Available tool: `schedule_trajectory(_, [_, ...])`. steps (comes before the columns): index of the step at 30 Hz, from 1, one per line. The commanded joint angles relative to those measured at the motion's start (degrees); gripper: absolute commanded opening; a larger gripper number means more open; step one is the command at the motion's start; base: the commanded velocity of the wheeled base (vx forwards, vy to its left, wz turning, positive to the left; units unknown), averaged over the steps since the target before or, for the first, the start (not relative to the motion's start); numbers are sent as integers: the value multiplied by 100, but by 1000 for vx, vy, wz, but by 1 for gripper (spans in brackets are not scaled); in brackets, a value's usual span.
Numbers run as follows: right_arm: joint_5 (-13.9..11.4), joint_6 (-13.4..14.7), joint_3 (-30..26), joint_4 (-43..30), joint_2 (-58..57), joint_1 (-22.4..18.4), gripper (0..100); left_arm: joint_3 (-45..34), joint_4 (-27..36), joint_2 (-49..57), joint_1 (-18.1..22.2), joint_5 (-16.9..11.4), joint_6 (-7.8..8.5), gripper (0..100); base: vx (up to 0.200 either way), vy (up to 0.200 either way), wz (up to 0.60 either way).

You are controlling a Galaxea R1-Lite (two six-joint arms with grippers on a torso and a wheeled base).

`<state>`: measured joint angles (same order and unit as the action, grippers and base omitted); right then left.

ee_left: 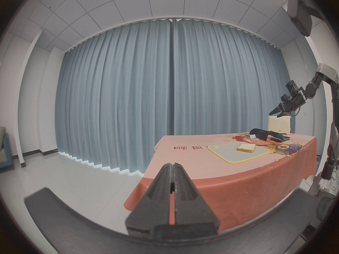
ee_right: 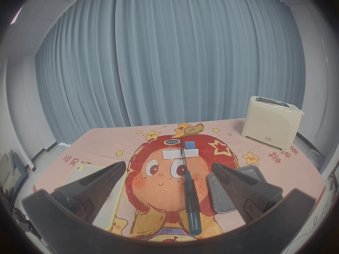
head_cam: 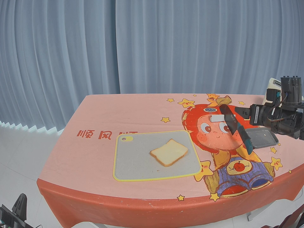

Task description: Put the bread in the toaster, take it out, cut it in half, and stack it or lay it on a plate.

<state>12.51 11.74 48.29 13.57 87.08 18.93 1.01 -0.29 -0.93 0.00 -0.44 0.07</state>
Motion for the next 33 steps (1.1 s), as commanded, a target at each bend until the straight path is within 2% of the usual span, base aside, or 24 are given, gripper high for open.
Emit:
schedule_trajectory(1, [-108,-5,32,5,169,-118,100,-101,3,93,0,0,1,0,0,0,0])
schedule_trajectory(6, [-258,-5,102,14,292,-232,100,-101,-6,93,0,0,1,0,0,0,0])
schedule_trajectory(13, [-266,-5,137,41,503,-320,100,-101,-6,93,0,0,1,0,0,0,0])
schedule_trajectory(20, [-319,-110,76,524,758,-487,100,-101,-6,93,0,0,1,0,0,0,0])
schedule_trajectory(33, [-337,-128,58,533,1066,-566,100,-101,3,93,0,0,1,0,0,0,0])
